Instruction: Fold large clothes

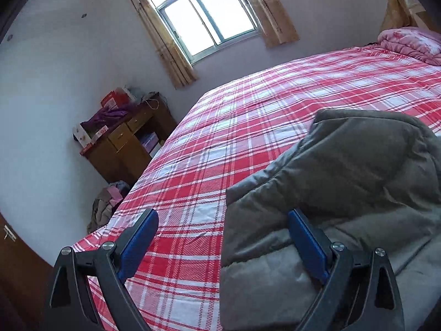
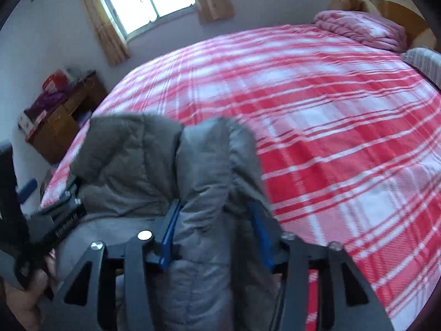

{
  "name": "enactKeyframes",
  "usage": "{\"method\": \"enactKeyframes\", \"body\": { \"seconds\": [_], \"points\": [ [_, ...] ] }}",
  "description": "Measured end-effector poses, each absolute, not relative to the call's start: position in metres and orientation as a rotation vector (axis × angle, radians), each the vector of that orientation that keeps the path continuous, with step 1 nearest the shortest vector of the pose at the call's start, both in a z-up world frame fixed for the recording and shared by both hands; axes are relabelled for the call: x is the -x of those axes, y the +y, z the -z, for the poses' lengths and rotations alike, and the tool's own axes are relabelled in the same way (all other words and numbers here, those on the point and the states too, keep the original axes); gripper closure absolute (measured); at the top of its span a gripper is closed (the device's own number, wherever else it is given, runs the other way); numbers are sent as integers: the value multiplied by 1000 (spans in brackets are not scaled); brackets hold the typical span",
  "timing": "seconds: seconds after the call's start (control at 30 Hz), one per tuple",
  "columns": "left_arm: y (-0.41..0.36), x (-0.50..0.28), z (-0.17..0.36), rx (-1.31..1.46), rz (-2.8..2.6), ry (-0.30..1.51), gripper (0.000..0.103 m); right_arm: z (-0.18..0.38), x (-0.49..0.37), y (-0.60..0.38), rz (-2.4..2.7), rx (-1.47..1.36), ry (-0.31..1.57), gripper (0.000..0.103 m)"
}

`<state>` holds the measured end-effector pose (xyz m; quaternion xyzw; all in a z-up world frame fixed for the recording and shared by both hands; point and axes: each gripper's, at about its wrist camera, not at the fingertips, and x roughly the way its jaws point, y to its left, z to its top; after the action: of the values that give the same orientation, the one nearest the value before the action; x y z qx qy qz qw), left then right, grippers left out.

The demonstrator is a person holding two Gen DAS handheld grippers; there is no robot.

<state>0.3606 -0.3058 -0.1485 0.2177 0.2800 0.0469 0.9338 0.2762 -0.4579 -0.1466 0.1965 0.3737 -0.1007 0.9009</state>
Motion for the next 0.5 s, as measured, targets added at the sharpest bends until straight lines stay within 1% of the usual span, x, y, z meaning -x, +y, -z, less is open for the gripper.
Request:
{"method": "enactKeyframes", "body": {
  "seconds": [0.13,0.2,0.23,0.3,0.37,0.4,0.43,0.5],
  "points": [
    [-302,-364,135,-387,-104,596,8,99,-268,-452,300,-369,692,47],
    [-302,-366,130,-371,-108,594,8,78,-274,-436,289,-338,657,52],
    [-302,-366,129,-369,-112,591,8,73,-279,-429,277,-328,651,52],
    [-305,-367,131,-373,-108,586,8,76,-294,-418,231,-336,665,52],
    [-308,-371,138,-390,-117,596,8,93,-312,-415,207,-353,701,53],
    [-310,-373,144,-396,-116,612,8,104,-317,-417,204,-371,709,60],
    [-312,-377,151,-399,-114,625,8,119,-322,-422,213,-396,718,64],
    [-314,-380,161,-397,-111,630,8,142,-319,-431,237,-425,727,78]
  ]
}}
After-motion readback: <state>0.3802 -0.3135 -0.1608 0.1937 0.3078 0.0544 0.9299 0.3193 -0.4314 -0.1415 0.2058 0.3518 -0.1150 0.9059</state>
